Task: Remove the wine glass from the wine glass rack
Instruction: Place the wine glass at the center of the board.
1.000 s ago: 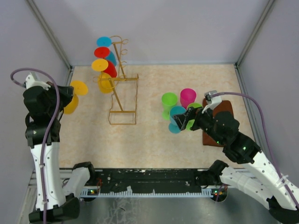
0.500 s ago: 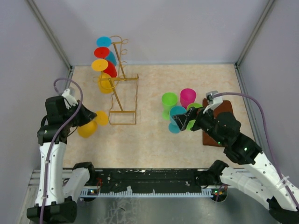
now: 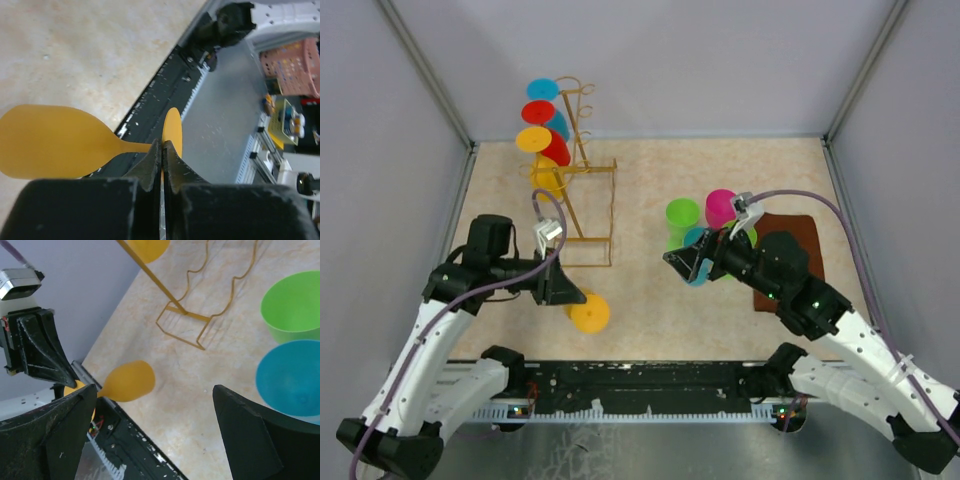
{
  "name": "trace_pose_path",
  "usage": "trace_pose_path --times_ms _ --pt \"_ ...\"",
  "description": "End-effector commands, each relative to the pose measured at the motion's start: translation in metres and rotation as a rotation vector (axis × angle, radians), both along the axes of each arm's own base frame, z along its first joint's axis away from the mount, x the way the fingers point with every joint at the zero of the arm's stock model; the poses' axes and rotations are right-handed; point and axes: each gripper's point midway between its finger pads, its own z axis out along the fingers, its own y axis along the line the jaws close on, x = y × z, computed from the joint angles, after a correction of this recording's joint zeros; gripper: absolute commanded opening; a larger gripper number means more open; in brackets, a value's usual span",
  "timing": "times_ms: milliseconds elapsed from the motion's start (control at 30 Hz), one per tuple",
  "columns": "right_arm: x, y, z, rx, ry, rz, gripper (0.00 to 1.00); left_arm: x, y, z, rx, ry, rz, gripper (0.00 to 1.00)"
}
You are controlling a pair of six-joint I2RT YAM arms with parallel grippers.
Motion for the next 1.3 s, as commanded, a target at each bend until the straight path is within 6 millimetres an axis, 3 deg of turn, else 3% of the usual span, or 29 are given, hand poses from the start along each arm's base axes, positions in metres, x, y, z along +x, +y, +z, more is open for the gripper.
trace_pose_path --times_ms 0,167,333,600,900,1100,1267 --pt "-0.016 0.026 0.028 0.131 -0.042 0.155 0.99 -0.030 -0.016 0.024 -0.132 -0.051 -0.209 0.00" --pt "-0.034 0.046 0.034 0.185 -0.054 0.318 0.96 -0.004 -0.028 0.057 -0.219 -0.229 -0.145 0.00" --pt "-0.052 0.060 0.041 0.217 -0.059 0.465 0.89 0.012 -0.044 0.074 -0.286 -0.272 -0.085 0.00" --pt "-0.060 0.072 0.039 0.195 -0.045 0.571 0.75 0.018 -0.089 0.071 -0.262 -0.289 -0.093 0.00" --pt "-0.067 0.074 0.016 0.129 0.022 0.610 0.62 0.021 -0.096 0.086 -0.361 -0.339 -0.031 0.00" --pt "-0.067 0.073 0.027 0.154 -0.012 0.609 0.42 0.016 -0.096 0.082 -0.362 -0.321 -0.045 0.00" --pt "-0.065 0.068 0.046 0.193 -0.081 0.572 0.14 0.008 -0.095 0.076 -0.364 -0.305 -0.076 0.00"
